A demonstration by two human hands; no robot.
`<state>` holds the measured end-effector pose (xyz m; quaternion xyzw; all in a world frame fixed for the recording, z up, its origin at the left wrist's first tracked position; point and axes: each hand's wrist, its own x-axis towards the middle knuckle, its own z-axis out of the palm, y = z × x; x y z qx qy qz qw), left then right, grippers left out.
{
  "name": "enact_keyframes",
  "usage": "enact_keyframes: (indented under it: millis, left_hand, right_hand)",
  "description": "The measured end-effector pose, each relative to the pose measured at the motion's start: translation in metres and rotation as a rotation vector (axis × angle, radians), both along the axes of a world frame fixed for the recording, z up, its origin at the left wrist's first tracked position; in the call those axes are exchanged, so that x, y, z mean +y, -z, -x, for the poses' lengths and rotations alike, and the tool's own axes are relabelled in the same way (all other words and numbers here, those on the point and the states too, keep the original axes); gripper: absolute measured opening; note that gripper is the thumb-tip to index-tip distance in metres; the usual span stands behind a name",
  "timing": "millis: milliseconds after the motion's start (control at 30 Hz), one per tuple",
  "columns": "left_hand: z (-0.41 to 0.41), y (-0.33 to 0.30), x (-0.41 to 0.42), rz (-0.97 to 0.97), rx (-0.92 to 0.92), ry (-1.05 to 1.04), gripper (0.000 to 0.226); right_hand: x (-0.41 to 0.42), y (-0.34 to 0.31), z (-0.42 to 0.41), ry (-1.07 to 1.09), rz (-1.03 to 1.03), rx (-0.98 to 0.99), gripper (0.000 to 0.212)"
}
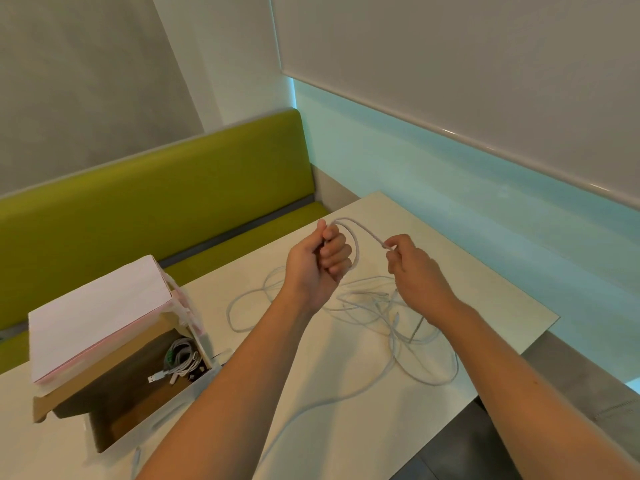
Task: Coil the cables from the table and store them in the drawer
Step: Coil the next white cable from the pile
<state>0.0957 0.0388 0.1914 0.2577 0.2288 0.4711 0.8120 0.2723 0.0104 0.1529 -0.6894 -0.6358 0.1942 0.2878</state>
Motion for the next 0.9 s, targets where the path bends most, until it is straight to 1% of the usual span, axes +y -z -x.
enact_keyframes:
  millis: [33,67,200,267,367,433,567,633,700,833,900]
  left_hand:
    - [-0.002,0.0,0.001,-0.002,0.003,-0.042,0.037]
    - [-0.005,0.001,0.002,-0.001,0.017,-0.089,0.036]
    - [-0.012,0.004,0.002,0.006,0.009,-0.181,0.031]
    - [-0.013,0.005,0.002,-0.028,0.075,-0.217,0.032]
    - [-0.015,0.007,0.001,-0.121,0.227,-0.234,0.035]
    - [-0.017,0.011,0.0,-0.187,0.369,-0.24,0.037]
    - [-0.022,0.02,-0.003,-0.357,0.632,-0.236,0.04]
    - [-0.021,0.023,-0.003,-0.448,0.774,-0.22,0.038]
    - [-0.018,0.027,-0.003,-0.543,0.931,-0.194,0.034]
    - [-0.011,0.031,-0.003,-0.746,1.246,-0.074,0.029]
    - [-0.011,0.03,-0.004,-0.785,1.295,-0.041,0.029]
  right_hand:
    - [-0.002,-0.001,0.003,-0.009,0.034,0.094,0.015]
    - [-0.004,-0.004,0.007,-0.038,0.065,0.16,0.012]
    - [-0.012,-0.008,0.021,-0.139,0.164,0.224,0.011]
    - [-0.015,-0.004,0.025,-0.142,0.187,0.243,0.01]
    - [-0.02,0.0,0.027,-0.126,0.183,0.175,0.01]
    - [-0.022,-0.003,0.029,-0.116,0.21,0.148,0.017]
    - [-0.023,-0.021,0.029,-0.149,0.384,0.175,0.029]
    - [-0.022,-0.032,0.022,-0.192,0.492,0.206,0.033]
    - [-0.021,-0.043,0.011,-0.218,0.552,0.234,0.038]
    - [-0.017,-0.064,-0.004,-0.212,0.506,0.313,0.039]
    - [-0.015,-0.07,-0.007,-0.216,0.468,0.346,0.037]
